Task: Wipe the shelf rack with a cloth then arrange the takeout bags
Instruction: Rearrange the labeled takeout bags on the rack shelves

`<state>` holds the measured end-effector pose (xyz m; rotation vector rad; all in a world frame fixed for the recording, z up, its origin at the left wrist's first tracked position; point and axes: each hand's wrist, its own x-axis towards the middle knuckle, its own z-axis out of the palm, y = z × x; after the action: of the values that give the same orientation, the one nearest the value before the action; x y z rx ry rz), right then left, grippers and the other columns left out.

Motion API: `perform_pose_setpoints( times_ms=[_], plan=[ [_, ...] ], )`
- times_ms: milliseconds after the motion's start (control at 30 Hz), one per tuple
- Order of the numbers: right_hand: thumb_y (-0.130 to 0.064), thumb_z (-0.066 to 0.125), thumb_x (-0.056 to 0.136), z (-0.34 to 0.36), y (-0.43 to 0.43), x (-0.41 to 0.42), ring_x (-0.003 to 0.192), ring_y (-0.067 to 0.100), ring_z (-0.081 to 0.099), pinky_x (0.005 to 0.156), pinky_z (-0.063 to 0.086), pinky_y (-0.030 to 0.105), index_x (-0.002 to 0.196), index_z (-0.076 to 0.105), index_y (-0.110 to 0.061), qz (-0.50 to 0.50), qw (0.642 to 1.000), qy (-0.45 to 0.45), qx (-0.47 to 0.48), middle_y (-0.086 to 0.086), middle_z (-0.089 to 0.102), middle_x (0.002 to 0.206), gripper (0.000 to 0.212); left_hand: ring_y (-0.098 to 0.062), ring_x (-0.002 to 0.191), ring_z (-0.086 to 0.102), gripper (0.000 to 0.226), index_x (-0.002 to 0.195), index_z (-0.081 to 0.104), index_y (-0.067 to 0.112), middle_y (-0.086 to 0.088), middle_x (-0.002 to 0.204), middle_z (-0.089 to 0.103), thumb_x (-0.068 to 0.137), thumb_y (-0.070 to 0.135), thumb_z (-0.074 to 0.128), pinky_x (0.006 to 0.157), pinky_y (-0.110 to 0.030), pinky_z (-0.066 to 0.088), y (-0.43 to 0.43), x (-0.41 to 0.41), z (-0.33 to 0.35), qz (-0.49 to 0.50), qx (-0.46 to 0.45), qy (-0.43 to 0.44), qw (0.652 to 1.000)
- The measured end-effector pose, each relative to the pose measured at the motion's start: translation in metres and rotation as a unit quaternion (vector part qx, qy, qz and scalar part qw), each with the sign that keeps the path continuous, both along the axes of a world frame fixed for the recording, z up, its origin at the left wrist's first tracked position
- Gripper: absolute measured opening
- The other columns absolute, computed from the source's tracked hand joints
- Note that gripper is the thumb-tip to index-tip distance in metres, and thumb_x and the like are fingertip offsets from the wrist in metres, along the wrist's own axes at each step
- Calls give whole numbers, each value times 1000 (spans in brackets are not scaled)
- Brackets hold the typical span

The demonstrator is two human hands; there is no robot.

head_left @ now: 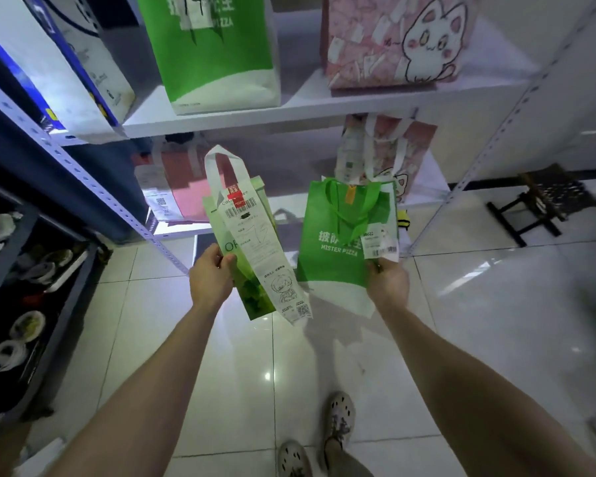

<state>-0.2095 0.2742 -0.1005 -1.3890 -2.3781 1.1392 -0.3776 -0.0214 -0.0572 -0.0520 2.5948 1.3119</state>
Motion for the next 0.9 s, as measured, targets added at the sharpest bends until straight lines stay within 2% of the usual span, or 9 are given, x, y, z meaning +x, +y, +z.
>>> perform_pose_setpoints(
  times_ms=[100, 233, 333, 433, 700, 800, 900],
  plan=[
    [-20, 59, 106, -12, 8, 14, 91, 41, 68, 78, 61, 49, 113, 80, -8, -4, 1000, -12, 7, 21, 75, 109, 25, -31, 103, 76, 15, 120, 68, 24, 0, 122, 78, 109, 24, 58, 89, -55, 65, 18, -8, 0, -16, -47, 19, 999],
    [-22, 58, 108, -28, 23, 30, 87, 39, 67, 74, 61, 45, 111, 81, -10, -12, 1000, -23, 1, 18, 76, 103, 26, -29, 91, 75, 14, 110, 69, 27, 2, 111, 80, 106, 26, 56, 72, -37, 56, 46, -24, 2, -28, -103, 37, 994],
    [-21, 58, 107, -41, 34, 37, 83, 37, 65, 66, 52, 36, 109, 81, -11, -8, 1000, -29, -7, 17, 75, 98, 25, -32, 96, 77, 21, 124, 70, 25, -1, 120, 80, 108, 22, 56, 84, -50, 65, 68, -34, 2, -47, -60, 26, 997],
    [-20, 60, 104, -48, 42, 39, 77, 36, 61, 63, 40, 33, 105, 82, -12, -7, 999, -34, -8, 17, 74, 90, 24, -37, 101, 76, 23, 130, 68, 22, -6, 126, 78, 110, 22, 57, 88, -56, 65, 83, -44, -5, -48, -67, 18, 996],
    [-20, 59, 105, -78, 62, 34, 77, 35, 62, 63, 43, 32, 107, 82, -14, -17, 998, -58, -3, 15, 76, 93, 24, -37, 98, 75, 20, 122, 67, 18, -6, 117, 78, 111, 30, 56, 90, -54, 63, 107, -80, -37, -48, -121, 9, 991],
    [-20, 59, 105, -87, 63, 29, 76, 36, 61, 64, 42, 32, 108, 82, -15, -29, 997, -68, -6, 16, 76, 92, 24, -35, 89, 78, 16, 123, 67, 21, -4, 114, 78, 110, 28, 59, 85, -54, 66, 118, -95, -46, -35, -85, 3, 996],
    [-20, 59, 105, -96, 58, 23, 75, 36, 61, 62, 44, 33, 107, 82, -13, -34, 996, -78, -9, 15, 75, 90, 24, -33, 94, 78, 15, 122, 68, 20, -3, 115, 78, 110, 24, 60, 86, -55, 65, 128, -112, -48, -27, -42, 9, 999]
  ],
)
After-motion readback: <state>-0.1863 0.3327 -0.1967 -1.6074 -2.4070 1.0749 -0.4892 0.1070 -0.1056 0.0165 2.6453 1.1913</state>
